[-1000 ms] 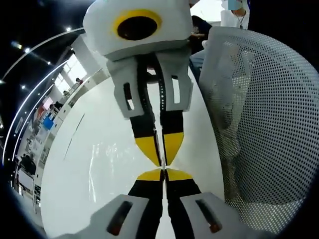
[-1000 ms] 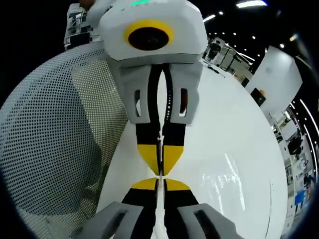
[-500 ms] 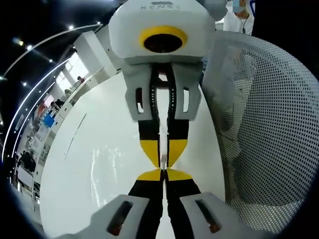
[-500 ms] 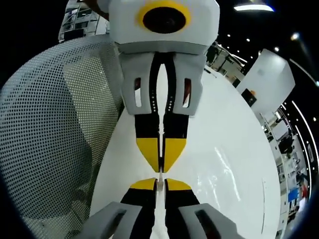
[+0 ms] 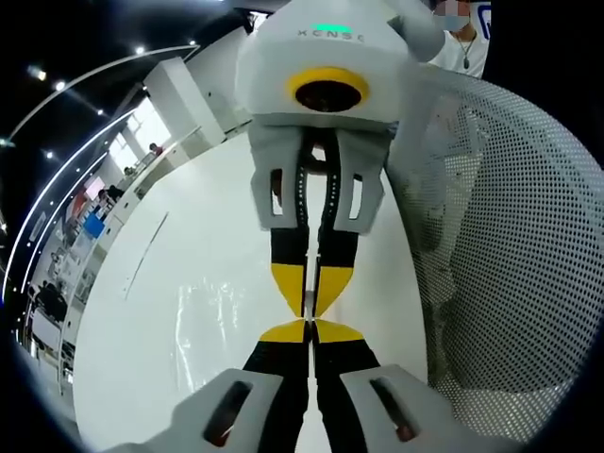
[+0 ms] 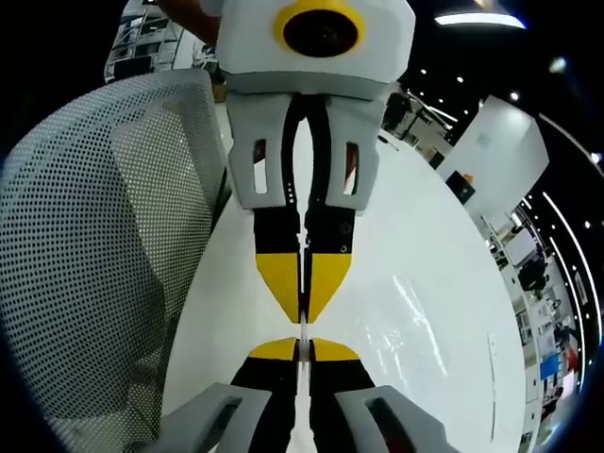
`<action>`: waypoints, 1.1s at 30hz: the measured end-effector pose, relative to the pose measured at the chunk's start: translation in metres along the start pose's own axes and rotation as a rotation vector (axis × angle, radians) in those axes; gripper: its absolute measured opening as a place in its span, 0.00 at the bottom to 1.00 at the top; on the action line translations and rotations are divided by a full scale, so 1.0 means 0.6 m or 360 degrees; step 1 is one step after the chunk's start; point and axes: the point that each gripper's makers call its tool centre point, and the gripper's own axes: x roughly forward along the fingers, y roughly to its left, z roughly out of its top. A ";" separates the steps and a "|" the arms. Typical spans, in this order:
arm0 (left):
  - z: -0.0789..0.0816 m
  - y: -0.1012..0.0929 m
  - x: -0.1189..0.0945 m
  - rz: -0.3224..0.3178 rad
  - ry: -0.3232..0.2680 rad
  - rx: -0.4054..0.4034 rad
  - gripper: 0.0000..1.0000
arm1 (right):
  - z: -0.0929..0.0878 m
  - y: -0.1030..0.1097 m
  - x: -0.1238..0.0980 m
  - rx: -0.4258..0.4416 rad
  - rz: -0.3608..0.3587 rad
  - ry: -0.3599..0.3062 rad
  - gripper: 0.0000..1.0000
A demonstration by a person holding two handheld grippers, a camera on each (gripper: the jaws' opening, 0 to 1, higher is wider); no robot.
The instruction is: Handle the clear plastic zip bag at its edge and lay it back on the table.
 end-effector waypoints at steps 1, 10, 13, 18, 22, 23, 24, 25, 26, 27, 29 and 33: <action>0.000 0.000 0.000 -0.0002 0.0000 -0.0003 0.00 | -0.001 0.000 0.000 0.0000 0.0000 0.0002 0.00; -0.002 0.001 -0.004 -0.0005 0.0001 -0.0013 0.00 | -0.013 -0.002 -0.006 0.0011 -0.0007 0.0018 0.00; -0.004 0.001 -0.004 -0.0007 0.0002 -0.0012 0.00 | -0.015 -0.002 -0.009 0.0016 -0.0008 0.0018 0.00; -0.005 0.002 -0.006 -0.0005 0.0005 -0.0010 0.00 | -0.018 -0.003 -0.009 0.0028 -0.0015 0.0020 0.00; -0.003 0.002 -0.007 -0.0006 0.0006 -0.0005 0.00 | -0.019 -0.004 -0.011 0.0032 -0.0018 0.0018 0.00; -0.003 0.002 -0.008 -0.0006 0.0007 -0.0004 0.00 | -0.020 -0.005 -0.012 0.0033 -0.0020 0.0018 0.00; -0.002 0.002 -0.008 -0.0006 0.0007 -0.0003 0.00 | -0.020 -0.005 -0.012 0.0038 -0.0020 0.0018 0.00; -0.002 0.003 -0.008 -0.0006 0.0007 -0.0003 0.00 | -0.020 -0.004 -0.013 0.0040 -0.0021 0.0017 0.00; -0.002 0.003 -0.008 -0.0006 0.0007 -0.0003 0.00 | -0.021 -0.005 -0.014 0.0039 -0.0023 0.0018 0.00; -0.002 0.003 -0.009 -0.0006 0.0007 -0.0003 0.00 | -0.022 -0.005 -0.015 0.0040 -0.0024 0.0019 0.00; -0.002 0.004 -0.009 -0.0007 0.0006 -0.0005 0.00 | -0.023 -0.007 -0.016 0.0044 -0.0026 0.0018 0.00; -0.002 0.005 -0.009 -0.0009 0.0003 -0.0012 0.00 | -0.026 -0.008 -0.018 0.0050 -0.0032 0.0019 0.00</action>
